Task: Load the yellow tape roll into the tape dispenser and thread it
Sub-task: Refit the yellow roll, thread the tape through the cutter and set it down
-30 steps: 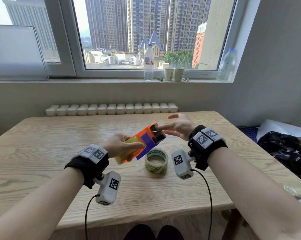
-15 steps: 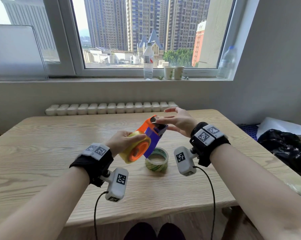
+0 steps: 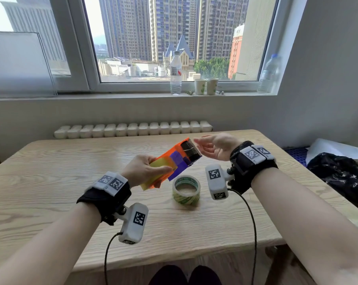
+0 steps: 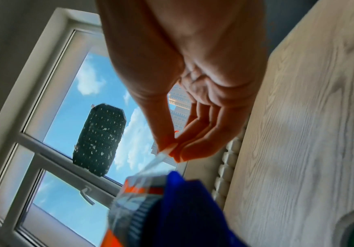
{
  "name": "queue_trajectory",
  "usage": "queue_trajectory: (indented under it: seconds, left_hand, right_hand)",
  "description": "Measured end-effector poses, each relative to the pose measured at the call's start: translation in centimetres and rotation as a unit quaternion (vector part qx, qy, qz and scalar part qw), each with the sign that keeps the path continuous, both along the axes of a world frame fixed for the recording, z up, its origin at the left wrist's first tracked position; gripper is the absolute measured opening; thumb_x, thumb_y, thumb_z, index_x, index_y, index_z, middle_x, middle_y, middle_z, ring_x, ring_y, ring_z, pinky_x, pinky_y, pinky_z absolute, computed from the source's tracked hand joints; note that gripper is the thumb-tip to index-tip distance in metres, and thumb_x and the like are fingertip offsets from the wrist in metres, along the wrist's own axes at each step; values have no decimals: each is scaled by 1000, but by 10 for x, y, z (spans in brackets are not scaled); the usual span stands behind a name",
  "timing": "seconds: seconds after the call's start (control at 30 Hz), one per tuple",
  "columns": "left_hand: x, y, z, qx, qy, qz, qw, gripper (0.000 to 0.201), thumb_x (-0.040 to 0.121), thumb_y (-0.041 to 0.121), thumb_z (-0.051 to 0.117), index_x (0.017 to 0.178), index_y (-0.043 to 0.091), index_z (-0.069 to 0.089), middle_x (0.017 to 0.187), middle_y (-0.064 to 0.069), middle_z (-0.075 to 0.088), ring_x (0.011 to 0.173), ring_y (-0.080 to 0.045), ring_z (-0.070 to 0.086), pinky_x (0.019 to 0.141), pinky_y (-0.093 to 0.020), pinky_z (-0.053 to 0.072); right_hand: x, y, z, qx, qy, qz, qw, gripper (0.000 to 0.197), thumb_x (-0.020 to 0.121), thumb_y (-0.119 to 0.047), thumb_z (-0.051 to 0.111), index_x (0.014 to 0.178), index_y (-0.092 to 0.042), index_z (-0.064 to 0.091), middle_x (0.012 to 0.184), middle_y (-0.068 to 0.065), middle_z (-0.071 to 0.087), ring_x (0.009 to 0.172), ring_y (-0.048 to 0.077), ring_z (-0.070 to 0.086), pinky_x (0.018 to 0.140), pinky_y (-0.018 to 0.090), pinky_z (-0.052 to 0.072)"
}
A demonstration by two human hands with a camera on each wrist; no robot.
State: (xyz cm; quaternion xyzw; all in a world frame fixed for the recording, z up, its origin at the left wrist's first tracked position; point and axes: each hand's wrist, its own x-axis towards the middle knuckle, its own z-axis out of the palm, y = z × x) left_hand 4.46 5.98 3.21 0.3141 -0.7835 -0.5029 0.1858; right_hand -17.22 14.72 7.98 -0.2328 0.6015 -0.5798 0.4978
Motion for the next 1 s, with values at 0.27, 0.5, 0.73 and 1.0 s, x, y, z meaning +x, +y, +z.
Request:
queue_trajectory:
  seconds: [0.27, 0.5, 0.73, 1.0]
  left_hand:
    - [3, 3, -5, -32, 0, 6, 999, 23, 78, 28, 70, 84, 6, 67, 52, -5, 67, 44, -14, 61, 49, -28, 48]
    - [2, 4, 17, -19, 120, 32, 992, 6, 78, 17, 69, 73, 13, 68, 47, 3, 62, 39, -8, 54, 40, -18, 42]
    - [-4, -9, 20, -46, 0, -15, 999, 18, 78, 27, 70, 78, 9, 67, 47, -1, 64, 39, -13, 59, 43, -24, 47]
    - [-1, -19, 4, -10, -42, -9, 999, 28, 84, 36, 62, 87, 8, 65, 70, -14, 70, 51, -20, 62, 52, -27, 52]
  right_hand:
    - [1, -5, -3, 49, 1, 1, 999, 15, 88, 2, 55, 77, 3, 65, 53, 9, 66, 41, 11, 62, 44, 16, 53]
    - [-17, 4, -47, 29, 107, -137, 984, 16, 76, 15, 62, 73, 2, 54, 83, 21, 65, 70, 24, 66, 61, 27, 59]
    - [-14, 6, -52, -38, 72, -113, 990, 16, 83, -7, 67, 90, -5, 53, 86, 13, 61, 72, 21, 62, 55, 25, 58]
    - [-8, -2, -37, -57, 49, -71, 995, 17, 91, -11, 55, 105, -1, 57, 93, 12, 62, 83, 23, 63, 72, 33, 58]
